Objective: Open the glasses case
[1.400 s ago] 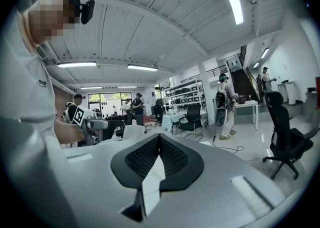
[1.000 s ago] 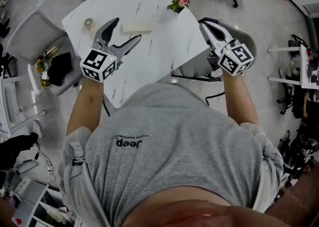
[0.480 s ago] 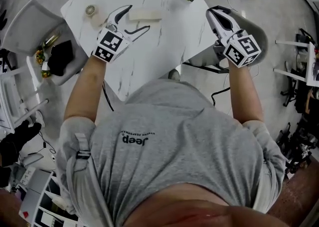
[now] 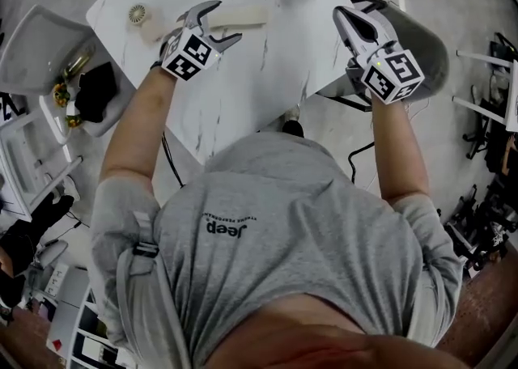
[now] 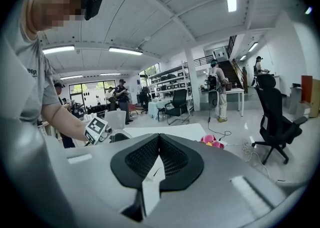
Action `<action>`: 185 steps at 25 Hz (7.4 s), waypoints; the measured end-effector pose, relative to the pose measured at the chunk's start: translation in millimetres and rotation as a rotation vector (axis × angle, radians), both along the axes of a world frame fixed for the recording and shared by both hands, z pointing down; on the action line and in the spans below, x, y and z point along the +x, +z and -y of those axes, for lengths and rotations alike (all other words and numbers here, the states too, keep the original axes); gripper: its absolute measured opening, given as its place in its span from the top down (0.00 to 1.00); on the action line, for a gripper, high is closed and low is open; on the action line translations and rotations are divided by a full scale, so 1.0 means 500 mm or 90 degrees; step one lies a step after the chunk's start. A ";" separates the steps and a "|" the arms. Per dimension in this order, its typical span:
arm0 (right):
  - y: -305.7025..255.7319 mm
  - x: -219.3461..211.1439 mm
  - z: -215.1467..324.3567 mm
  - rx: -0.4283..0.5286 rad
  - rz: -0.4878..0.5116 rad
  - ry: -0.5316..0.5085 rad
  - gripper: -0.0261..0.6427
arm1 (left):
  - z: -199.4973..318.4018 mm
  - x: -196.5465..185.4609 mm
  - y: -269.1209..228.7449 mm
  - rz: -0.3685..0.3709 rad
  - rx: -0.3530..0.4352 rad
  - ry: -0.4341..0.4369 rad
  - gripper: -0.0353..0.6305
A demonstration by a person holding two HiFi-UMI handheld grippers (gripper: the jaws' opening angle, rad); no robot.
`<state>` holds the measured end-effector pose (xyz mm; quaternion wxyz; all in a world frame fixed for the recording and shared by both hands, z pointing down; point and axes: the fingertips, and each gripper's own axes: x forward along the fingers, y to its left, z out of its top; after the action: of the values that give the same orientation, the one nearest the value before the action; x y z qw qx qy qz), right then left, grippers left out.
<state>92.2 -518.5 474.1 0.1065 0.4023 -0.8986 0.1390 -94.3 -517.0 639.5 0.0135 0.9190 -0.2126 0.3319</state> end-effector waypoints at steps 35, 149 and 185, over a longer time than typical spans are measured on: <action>0.141 0.003 0.040 -0.054 -0.014 0.027 0.96 | 0.040 -0.011 0.146 0.110 -0.075 0.151 0.52; -0.212 0.344 -0.254 0.098 0.053 -0.063 0.96 | -0.305 0.256 -0.596 -0.428 0.078 -0.317 0.86; -0.245 0.173 -0.249 0.088 0.011 -0.004 0.96 | -0.276 0.085 -0.612 -0.444 0.114 -0.214 0.86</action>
<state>178.6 -394.2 351.5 0.0707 0.4049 -0.9081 0.0797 -51.6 -379.0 333.3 0.0590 0.9264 -0.3709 -0.0264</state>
